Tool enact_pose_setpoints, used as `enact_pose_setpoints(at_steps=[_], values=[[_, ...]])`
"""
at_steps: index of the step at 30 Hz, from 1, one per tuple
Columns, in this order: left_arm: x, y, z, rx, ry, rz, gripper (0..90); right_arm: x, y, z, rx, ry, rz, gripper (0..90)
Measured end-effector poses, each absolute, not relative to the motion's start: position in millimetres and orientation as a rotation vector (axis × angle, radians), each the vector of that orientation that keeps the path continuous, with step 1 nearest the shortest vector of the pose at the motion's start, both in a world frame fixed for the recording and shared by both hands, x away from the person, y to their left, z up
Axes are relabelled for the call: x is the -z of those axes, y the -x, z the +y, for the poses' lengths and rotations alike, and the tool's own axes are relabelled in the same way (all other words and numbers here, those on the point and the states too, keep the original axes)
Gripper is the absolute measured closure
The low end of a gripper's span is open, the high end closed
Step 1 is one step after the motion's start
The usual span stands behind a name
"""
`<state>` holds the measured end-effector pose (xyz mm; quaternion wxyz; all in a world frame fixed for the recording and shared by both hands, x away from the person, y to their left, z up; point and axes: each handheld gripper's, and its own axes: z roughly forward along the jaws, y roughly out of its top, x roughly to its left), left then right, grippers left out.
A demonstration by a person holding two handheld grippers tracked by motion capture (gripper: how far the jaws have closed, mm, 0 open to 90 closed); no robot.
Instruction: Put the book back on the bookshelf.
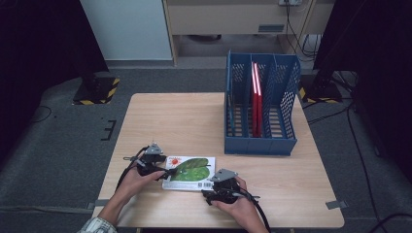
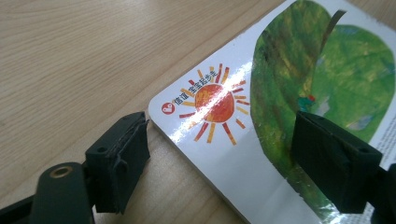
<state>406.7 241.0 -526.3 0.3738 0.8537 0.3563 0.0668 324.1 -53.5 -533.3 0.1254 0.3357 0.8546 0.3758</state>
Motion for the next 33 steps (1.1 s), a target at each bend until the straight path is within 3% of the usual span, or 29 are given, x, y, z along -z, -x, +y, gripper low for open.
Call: enact_pose_setpoints(at_steps=[6, 16, 22, 33], values=[[524, -413, 240, -0.159, -2.209, 0.882, 20.9, 533, -324, -53, -1.093, -0.971, 2.495, 24.9], [528, -414, 243, -0.146, -2.157, 0.91, 21.5, 535, -323, -48, -1.09, -0.965, 2.506, 13.6], [527, -413, 243, -0.164, -2.141, 0.948, 29.8, 538, -322, -43, -1.071, -0.948, 2.502, 7.4], [523, -413, 243, -0.169, -2.127, 0.978, 33.7, 539, -322, -36, -1.045, -0.988, 2.486, 1.4]])
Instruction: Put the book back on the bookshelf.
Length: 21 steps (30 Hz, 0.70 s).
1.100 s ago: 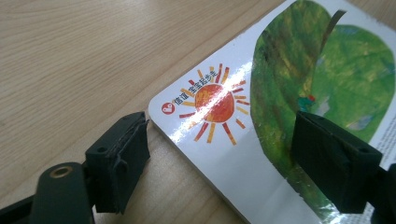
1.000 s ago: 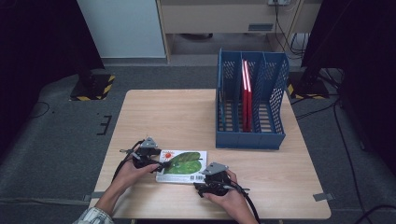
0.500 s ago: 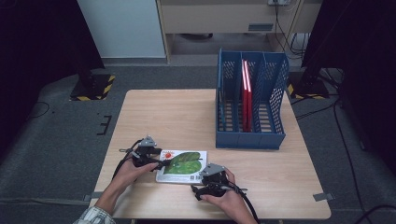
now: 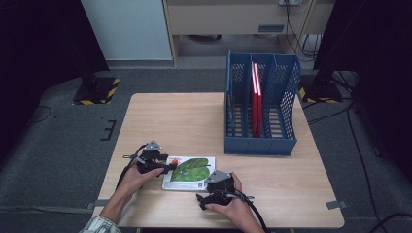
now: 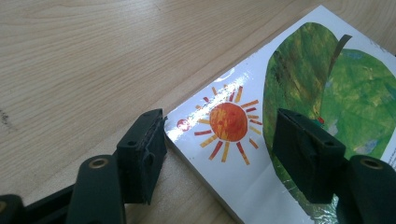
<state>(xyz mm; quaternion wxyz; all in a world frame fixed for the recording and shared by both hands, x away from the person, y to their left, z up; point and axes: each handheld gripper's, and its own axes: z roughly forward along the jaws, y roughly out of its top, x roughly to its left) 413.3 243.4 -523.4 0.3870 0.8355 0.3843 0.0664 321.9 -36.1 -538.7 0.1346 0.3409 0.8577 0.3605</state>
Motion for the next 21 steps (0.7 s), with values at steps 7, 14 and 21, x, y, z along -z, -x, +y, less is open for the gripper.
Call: enact_pose_setpoints(at_steps=[7, 14, 21], values=[[520.1, -413.3, 243.0, -0.169, -2.119, 0.986, 34.5, 538.7, -322.0, -34.5, -1.043, -1.009, 2.478, 0.5], [516.7, -412.4, 241.4, -0.172, -2.125, 0.982, 34.5, 538.6, -322.3, -31.9, -1.022, -1.041, 2.457, 0.5], [517.3, -412.7, 241.2, -0.165, -2.124, 0.972, 34.7, 538.6, -323.3, -32.0, -1.023, -1.048, 2.453, 0.7]])
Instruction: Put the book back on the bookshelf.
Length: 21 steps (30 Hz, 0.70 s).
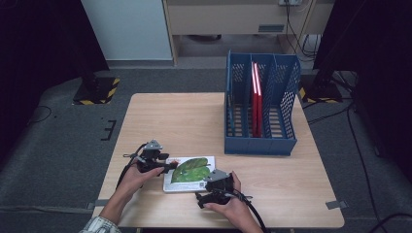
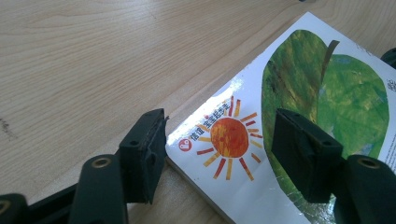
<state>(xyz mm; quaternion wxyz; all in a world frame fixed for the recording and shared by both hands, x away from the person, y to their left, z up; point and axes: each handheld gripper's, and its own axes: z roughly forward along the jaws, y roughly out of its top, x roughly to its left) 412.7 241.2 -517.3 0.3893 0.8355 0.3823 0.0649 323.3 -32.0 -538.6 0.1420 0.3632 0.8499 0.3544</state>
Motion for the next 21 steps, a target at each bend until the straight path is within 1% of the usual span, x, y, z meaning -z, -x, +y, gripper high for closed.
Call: enact_pose_setpoints(at_steps=[4, 7, 12, 16, 18, 21], values=[[517.4, -411.9, 241.1, -0.168, -2.125, 0.973, 33.2, 538.5, -321.9, -32.3, -1.023, -1.044, 2.456, 1.2], [519.7, -411.6, 242.7, -0.168, -2.128, 0.992, 27.9, 538.4, -319.8, -31.9, -1.029, -1.031, 2.467, 1.5], [523.7, -410.8, 246.7, -0.157, -2.13, 1.025, 24.3, 538.6, -319.2, -31.6, -1.033, -1.028, 2.463, 1.6], [523.9, -408.8, 245.4, -0.117, -2.131, 1.009, 26.2, 538.5, -318.6, -31.3, -1.034, -1.021, 2.471, 1.6], [523.5, -409.2, 244.8, -0.126, -2.132, 1.015, 26.4, 538.4, -318.2, -30.8, -1.035, -1.024, 2.47, 1.4], [519.8, -409.1, 244.9, -0.131, -2.11, 1.033, 29.2, 538.3, -317.7, -30.2, -1.036, -1.03, 2.47, 0.5]])
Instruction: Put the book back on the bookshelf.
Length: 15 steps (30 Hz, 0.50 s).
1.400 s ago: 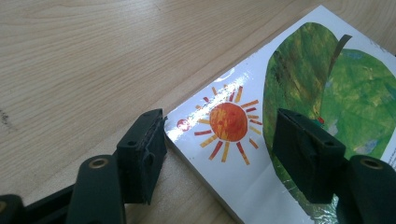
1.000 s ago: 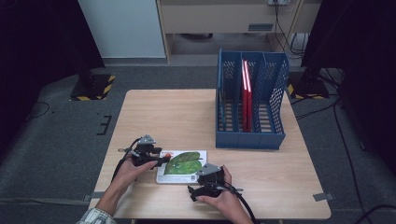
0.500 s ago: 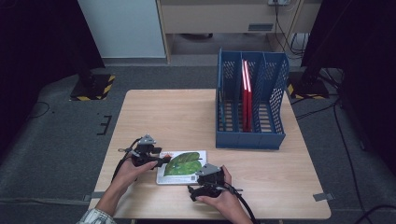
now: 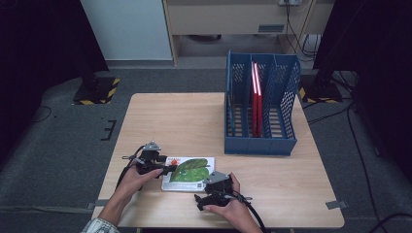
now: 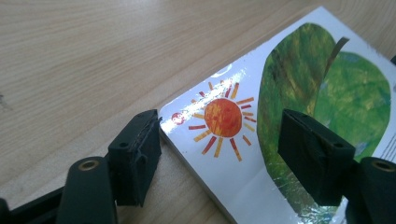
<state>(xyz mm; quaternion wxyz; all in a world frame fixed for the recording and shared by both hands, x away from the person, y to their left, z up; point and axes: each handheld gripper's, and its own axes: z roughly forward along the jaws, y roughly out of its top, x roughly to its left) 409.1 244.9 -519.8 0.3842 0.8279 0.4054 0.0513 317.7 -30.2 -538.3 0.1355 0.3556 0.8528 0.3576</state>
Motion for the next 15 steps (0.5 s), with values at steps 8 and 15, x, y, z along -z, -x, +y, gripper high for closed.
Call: enact_pose_setpoints(at_steps=[8, 15], values=[[508, -408, 246, -0.144, -2.074, 1.027, 30.2, 539, -317, -28, -1.027, -1.035, 2.46, 0.5], [503, -408, 246, -0.155, -2.07, 1.016, 30.4, 538, -318, -26, -1.016, -1.058, 2.444, 0.5]])
